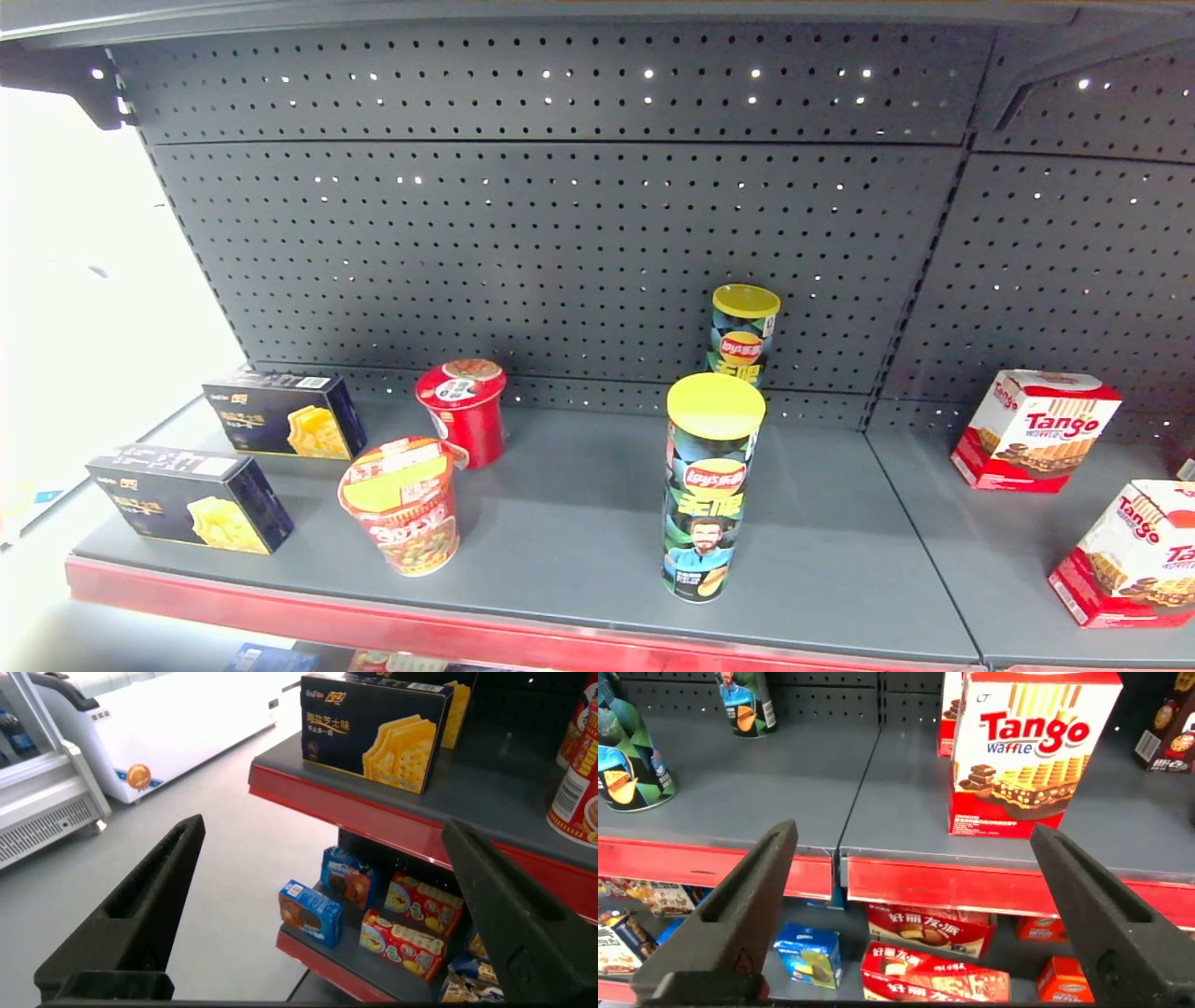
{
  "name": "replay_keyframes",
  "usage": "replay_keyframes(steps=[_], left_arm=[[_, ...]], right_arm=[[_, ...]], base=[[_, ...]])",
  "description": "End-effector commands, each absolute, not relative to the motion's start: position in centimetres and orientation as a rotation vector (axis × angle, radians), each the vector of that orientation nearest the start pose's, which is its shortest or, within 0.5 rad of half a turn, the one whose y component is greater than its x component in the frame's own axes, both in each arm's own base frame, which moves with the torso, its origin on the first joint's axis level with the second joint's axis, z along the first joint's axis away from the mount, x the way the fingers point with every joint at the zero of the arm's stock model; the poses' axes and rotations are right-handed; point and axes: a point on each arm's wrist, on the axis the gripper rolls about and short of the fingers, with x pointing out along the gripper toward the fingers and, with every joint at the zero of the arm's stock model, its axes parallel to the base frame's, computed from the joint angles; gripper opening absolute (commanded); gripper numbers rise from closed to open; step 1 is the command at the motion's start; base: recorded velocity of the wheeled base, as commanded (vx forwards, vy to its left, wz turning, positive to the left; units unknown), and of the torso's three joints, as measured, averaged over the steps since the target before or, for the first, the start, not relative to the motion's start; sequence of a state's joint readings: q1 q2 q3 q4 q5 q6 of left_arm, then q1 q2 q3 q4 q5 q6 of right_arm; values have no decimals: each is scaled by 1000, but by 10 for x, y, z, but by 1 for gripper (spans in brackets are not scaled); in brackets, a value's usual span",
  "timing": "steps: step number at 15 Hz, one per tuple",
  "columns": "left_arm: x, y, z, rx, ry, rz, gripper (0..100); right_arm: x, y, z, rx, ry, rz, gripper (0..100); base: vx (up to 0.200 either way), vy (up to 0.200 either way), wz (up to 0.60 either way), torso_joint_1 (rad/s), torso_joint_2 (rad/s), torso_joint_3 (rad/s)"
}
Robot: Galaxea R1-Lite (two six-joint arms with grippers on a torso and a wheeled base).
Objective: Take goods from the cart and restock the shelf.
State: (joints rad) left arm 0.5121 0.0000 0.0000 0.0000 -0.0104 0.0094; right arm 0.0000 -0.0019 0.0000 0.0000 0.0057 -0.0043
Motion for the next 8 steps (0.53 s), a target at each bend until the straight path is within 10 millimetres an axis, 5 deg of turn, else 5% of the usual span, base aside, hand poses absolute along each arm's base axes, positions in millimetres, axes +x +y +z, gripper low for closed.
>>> replay_keyframes(steps=[1,8], left_arm=[[-20,-11,75,9,2,502,100],[-20,-12,75,36,9,488,100]], right_arm=[[-23,0,75,-5,0,6,100],[-23,0,75,-5,0,5,100]], base=[[0,0,0,0,0,0],[0,0,0,0,0,0]])
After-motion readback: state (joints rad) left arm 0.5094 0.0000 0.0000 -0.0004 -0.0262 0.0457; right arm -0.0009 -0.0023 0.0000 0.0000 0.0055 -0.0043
